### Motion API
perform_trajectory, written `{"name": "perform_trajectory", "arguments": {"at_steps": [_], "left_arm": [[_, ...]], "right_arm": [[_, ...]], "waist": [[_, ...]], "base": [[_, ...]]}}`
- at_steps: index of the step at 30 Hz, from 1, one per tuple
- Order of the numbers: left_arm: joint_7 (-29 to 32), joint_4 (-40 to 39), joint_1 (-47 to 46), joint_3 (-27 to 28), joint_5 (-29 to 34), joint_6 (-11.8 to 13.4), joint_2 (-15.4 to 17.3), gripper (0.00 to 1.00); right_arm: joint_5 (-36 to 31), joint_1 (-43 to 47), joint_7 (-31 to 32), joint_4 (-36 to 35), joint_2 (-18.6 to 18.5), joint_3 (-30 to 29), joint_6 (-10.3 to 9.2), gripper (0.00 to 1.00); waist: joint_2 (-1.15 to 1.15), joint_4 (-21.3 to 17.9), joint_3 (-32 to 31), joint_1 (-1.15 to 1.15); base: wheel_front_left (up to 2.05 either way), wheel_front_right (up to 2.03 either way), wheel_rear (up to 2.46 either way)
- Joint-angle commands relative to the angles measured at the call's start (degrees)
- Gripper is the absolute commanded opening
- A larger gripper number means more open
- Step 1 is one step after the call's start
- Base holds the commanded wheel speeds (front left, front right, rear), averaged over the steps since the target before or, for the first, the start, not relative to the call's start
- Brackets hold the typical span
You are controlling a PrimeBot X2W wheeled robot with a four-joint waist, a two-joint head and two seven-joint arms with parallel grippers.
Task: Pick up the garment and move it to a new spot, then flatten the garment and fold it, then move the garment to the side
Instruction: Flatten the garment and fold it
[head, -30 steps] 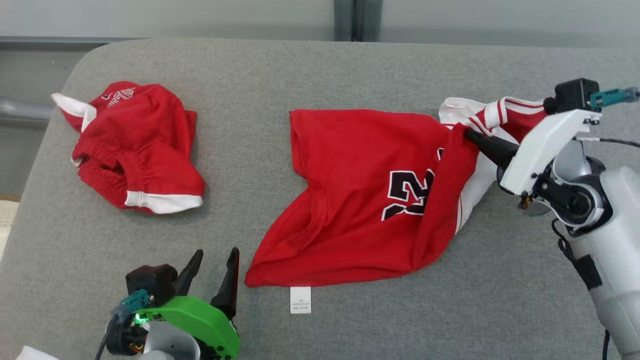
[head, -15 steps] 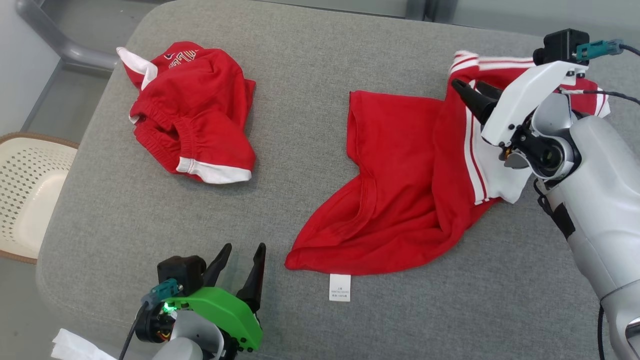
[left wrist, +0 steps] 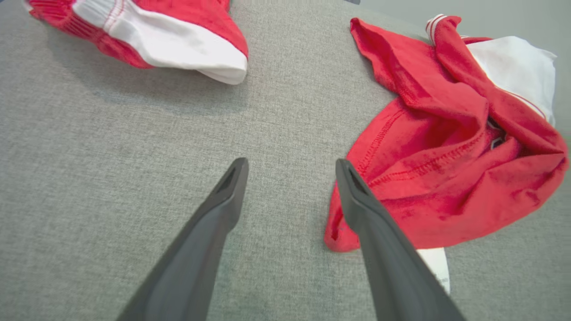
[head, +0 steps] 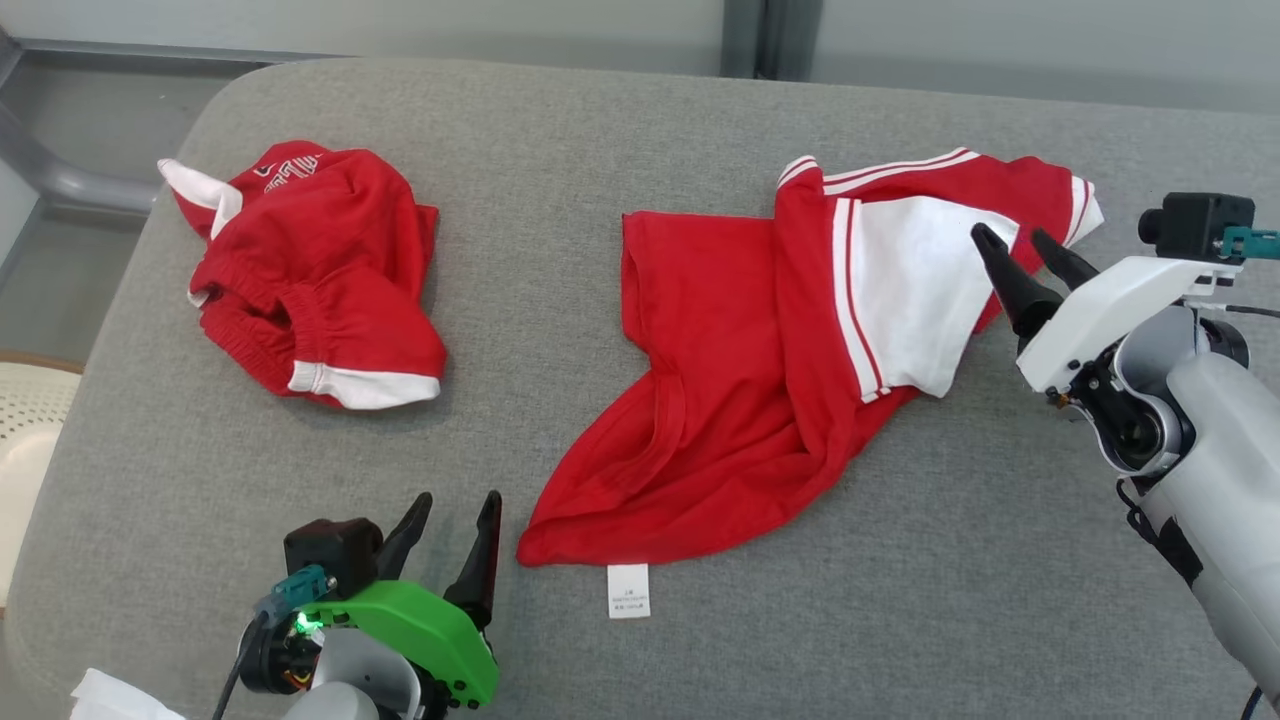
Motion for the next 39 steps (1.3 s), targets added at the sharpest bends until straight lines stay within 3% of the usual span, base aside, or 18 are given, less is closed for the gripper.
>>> {"name": "perform_trajectory", "arguments": {"at_steps": [1, 18, 19, 21, 23, 30, 39], "left_arm": [[0.32, -0.38, 0.19, 0.10, 0.03, 0.18, 0.55, 1.00], [0.45, 0.26, -2.59, -0.66, -0.08, -0.48, -0.15, 1.00], [0.37, 0.41, -2.71, -0.63, -0.15, -0.51, -0.19, 1.00], [0.25, 0.69, -2.76, -0.63, -0.26, -0.58, -0.19, 1.00], [0.19, 0.90, -2.63, -0.60, -0.42, -0.59, -0.09, 1.00], [0.57, 0.54, -1.86, -0.61, -0.61, 0.05, 0.57, 1.00], [0.94, 0.01, -0.03, -0.37, -1.20, 0.64, 1.70, 1.00]], "right_arm": [[0.56, 0.20, -0.85, 0.81, 0.00, 0.25, 0.03, 1.00], [-0.70, -12.98, 8.62, 15.63, -1.54, 6.75, 0.03, 1.00], [-0.48, -13.36, 8.54, 16.17, -1.52, 6.89, 0.03, 0.92], [0.04, -13.33, 8.18, 16.86, -1.25, 7.28, 0.03, 0.38], [0.68, -13.11, 7.74, 17.02, -1.04, 7.76, 0.03, 0.00], [2.13, -12.21, 4.23, 16.17, -0.80, 9.26, 0.03, 0.00], [5.69, -9.61, 0.68, 11.58, -3.18, 10.18, 0.03, 0.00]], "waist": [[0.00, -1.82, -0.48, 0.00], [0.00, 2.45, 4.66, 0.00], [0.00, 2.61, 4.63, 0.00], [0.00, 2.76, 4.44, 0.00], [0.00, 2.75, 4.16, 0.00], [0.00, 1.67, 2.78, 0.00], [0.00, -1.47, -0.92, 0.00]], "base": [[0.00, 0.00, 0.00], [0.00, 0.00, 0.00], [0.00, 0.00, 0.00], [0.00, 0.00, 0.00], [0.00, 0.00, 0.00], [0.00, 0.00, 0.00], [0.00, 0.00, 0.00]]}}
